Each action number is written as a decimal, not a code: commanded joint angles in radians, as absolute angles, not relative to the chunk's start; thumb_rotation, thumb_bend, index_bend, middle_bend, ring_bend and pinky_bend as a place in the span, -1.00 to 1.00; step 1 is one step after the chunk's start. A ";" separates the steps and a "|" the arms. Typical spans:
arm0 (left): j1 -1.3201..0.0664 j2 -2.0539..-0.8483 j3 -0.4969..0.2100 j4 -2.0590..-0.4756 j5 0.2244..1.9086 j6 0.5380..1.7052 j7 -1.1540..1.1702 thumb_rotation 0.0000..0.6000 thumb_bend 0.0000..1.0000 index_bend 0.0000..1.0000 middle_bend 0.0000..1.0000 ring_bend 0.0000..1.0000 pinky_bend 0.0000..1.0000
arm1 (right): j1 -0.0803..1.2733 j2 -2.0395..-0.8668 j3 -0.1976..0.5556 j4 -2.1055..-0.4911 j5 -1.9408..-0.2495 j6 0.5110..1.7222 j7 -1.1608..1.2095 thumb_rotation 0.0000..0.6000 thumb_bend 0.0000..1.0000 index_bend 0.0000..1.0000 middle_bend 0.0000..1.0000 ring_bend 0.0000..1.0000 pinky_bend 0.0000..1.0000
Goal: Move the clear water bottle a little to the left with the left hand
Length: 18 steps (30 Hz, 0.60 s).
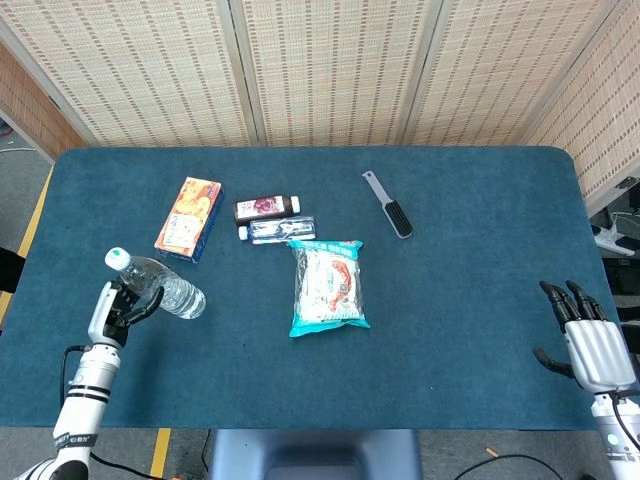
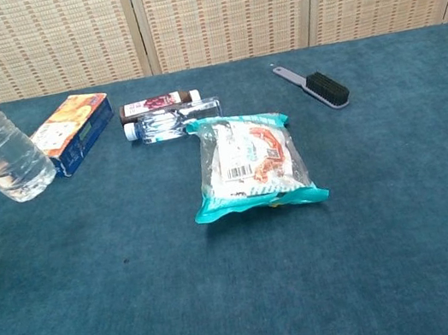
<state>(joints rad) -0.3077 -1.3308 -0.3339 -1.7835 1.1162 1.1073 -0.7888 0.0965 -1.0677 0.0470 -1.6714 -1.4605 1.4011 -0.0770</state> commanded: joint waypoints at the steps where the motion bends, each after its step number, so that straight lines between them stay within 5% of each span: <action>1: -0.344 -1.431 -0.308 -1.583 1.150 1.368 -0.092 1.00 0.16 -0.20 -0.19 -0.33 -0.35 | 0.096 -1.068 0.048 -1.672 -1.459 1.402 -0.077 1.00 -0.76 -1.00 -0.79 -1.00 -0.69; 13: -0.382 -1.372 -0.358 -1.779 1.265 1.432 -0.045 1.00 0.16 -0.20 -0.19 -0.33 -0.34 | 0.096 -1.069 0.048 -1.674 -1.456 1.403 -0.083 1.00 -0.76 -1.00 -0.79 -1.00 -0.68; 18: -0.365 -1.366 -0.325 -1.781 1.235 1.407 -0.055 1.00 0.16 -0.20 -0.19 -0.33 -0.33 | 0.096 -1.068 0.047 -1.673 -1.462 1.405 -0.079 1.00 -0.76 -1.00 -0.79 -1.00 -0.69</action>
